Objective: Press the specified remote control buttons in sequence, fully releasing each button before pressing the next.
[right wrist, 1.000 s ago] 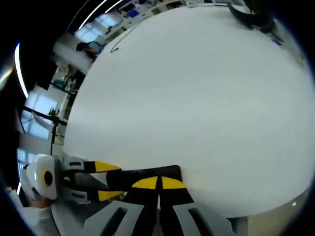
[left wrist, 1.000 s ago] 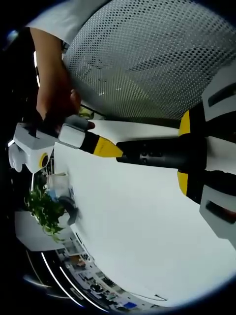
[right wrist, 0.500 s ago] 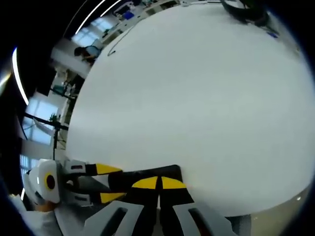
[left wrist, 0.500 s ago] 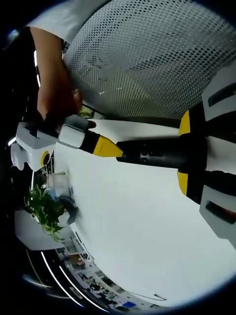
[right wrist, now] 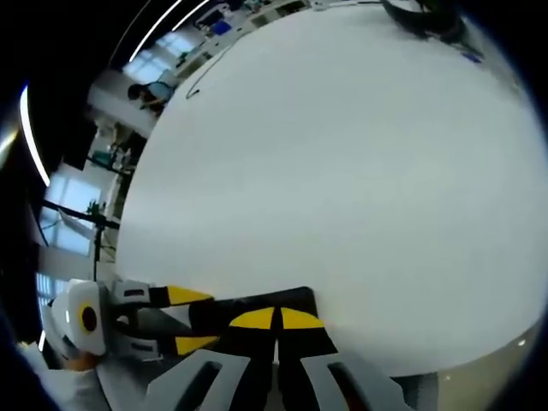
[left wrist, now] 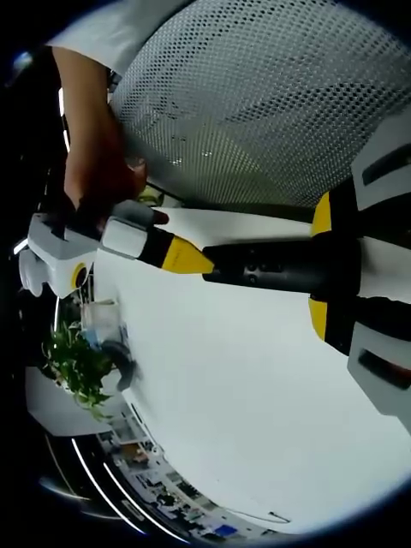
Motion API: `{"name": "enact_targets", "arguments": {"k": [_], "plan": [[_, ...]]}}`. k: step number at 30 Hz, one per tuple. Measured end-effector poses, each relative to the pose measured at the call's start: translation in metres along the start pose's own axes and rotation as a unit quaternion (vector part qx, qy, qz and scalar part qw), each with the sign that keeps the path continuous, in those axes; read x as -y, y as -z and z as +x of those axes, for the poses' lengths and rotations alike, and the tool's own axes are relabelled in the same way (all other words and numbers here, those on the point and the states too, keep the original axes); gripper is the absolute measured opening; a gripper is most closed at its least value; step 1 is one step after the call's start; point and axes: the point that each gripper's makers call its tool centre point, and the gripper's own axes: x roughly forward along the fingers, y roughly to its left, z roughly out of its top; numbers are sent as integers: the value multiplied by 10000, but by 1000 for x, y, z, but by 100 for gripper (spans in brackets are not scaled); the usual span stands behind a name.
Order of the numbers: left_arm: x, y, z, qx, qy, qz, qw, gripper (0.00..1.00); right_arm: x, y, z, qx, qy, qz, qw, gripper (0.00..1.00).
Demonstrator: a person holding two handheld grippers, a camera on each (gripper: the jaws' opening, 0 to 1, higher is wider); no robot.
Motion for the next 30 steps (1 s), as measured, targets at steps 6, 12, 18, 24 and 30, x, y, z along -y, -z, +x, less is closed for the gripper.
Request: {"name": "enact_targets", "arguments": {"k": [6, 12, 18, 24, 30], "plan": [[0, 0, 0, -1, 2, 1, 10000, 24, 0, 0, 0, 8, 18, -40, 10000, 0], [0, 0, 0, -2, 2, 3, 10000, 24, 1, -1, 0, -7, -32, 21, 10000, 0], [0, -1, 0, 1, 5, 8, 10000, 24, -1, -1, 0, -12, 27, -165, 9999, 0], [0, -1, 0, -3, 4, 19, 10000, 24, 0, -1, -1, -8, -45, -83, 10000, 0], [0, -1, 0, -2, 4, 22, 10000, 24, -1, -1, -1, 1, -53, -50, 10000, 0]]}}
